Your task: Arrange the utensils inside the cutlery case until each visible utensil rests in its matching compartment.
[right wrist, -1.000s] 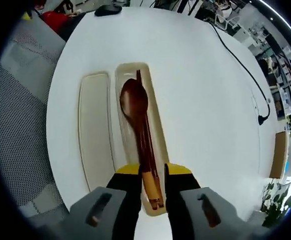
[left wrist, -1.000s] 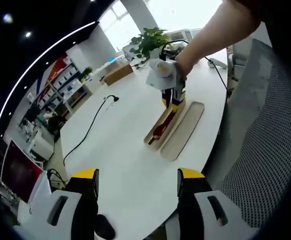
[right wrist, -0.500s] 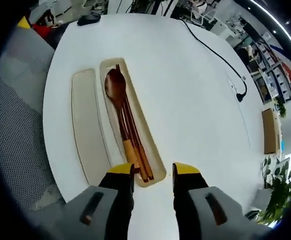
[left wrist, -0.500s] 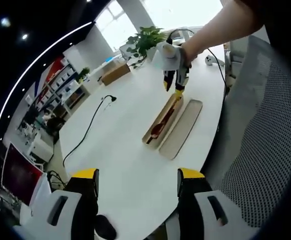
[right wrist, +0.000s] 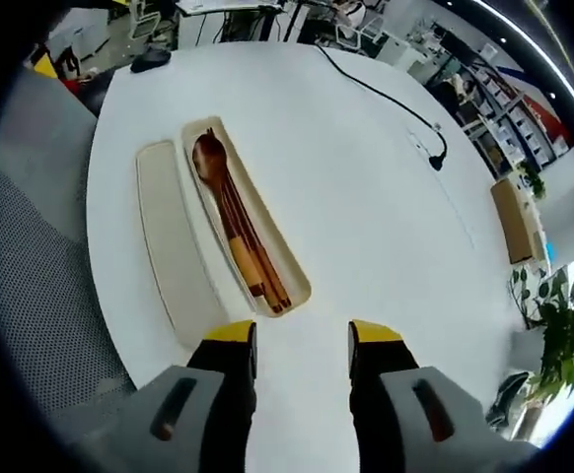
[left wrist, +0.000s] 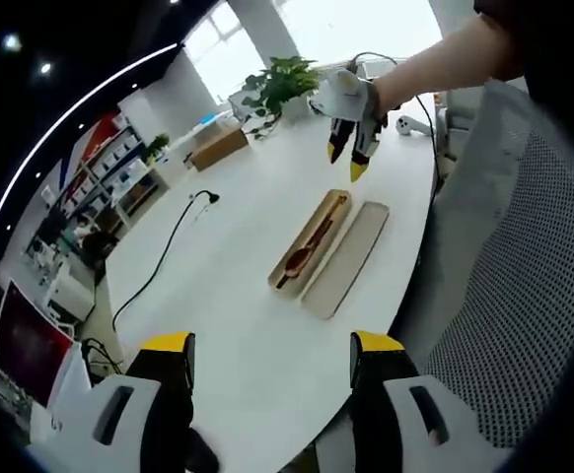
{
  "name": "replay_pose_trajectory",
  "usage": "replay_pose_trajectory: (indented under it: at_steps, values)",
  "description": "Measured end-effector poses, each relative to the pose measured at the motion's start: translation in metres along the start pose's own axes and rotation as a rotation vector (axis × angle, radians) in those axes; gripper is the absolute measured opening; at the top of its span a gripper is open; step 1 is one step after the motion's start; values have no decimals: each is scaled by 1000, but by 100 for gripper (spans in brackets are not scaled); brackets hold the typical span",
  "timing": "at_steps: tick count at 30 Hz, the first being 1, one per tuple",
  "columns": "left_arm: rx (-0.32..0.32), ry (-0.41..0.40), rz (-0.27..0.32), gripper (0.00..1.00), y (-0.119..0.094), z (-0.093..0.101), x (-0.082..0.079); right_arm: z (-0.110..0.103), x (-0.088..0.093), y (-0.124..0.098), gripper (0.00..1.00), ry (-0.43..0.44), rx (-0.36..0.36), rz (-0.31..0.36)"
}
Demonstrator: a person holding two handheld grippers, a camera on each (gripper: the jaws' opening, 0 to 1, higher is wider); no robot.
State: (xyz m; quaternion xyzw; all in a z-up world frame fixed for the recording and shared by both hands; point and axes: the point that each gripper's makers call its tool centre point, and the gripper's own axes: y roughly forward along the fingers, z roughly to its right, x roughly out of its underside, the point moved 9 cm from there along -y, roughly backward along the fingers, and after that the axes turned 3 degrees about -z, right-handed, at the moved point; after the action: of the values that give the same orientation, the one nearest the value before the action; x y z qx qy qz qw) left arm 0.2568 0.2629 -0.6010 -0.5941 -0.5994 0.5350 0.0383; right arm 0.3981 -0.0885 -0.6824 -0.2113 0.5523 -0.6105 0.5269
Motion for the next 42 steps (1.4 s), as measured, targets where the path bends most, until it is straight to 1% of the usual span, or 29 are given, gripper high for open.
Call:
replay_pose_trajectory:
  at_steps: [6,7,8,9,11,12,13,15,16,18,21,25,29,31,34,37,40,41,42]
  values:
    - [-7,12,5,66,-1,0,-1,-6,25,-8,37,65,1,1]
    - [-15,8,44,65,-3,-1,-5,-7,28,-8,37,79,0,2]
    - [-17,7,60,64,-4,-1,-5,-7,31,-9,37,102,3,9]
    - [-16,7,48,64,-3,-1,-4,-8,33,-10,36,144,8,35]
    - [-14,0,16,66,-1,-1,-2,-10,38,-11,36,159,-1,31]
    - [-15,0,20,68,-1,-1,-3,-11,40,-11,37,159,6,26]
    - [-13,-5,35,69,-1,-1,-4,-11,42,-11,37,158,20,24]
    - [-9,-9,38,68,-1,0,-4,-11,45,-14,36,145,62,33]
    - [-9,-5,35,68,-1,0,-3,-11,46,-16,36,152,70,38]
    - [-10,1,25,68,-1,0,-3,-13,49,-18,37,198,64,49]
    - [-6,2,25,68,-1,0,-2,-17,57,-19,45,216,81,55]
    - [6,-4,14,66,0,0,-1,-25,68,-19,46,252,81,58]
    - [6,2,2,66,0,1,0,-33,74,-20,48,259,71,50]
    - [12,16,-10,66,1,2,0,-36,77,-20,47,265,67,50]
    - [14,23,-9,65,2,1,0,-39,83,-22,45,289,69,59]
    - [11,20,-17,65,2,1,1,-43,86,-22,49,294,63,68]
    - [20,33,-15,64,2,3,0,-49,85,-23,55,280,37,87]
    - [22,40,-12,63,2,4,-1,-50,85,-23,55,274,28,92]
    - [24,56,5,61,0,4,-3,-52,83,-24,55,262,14,104]
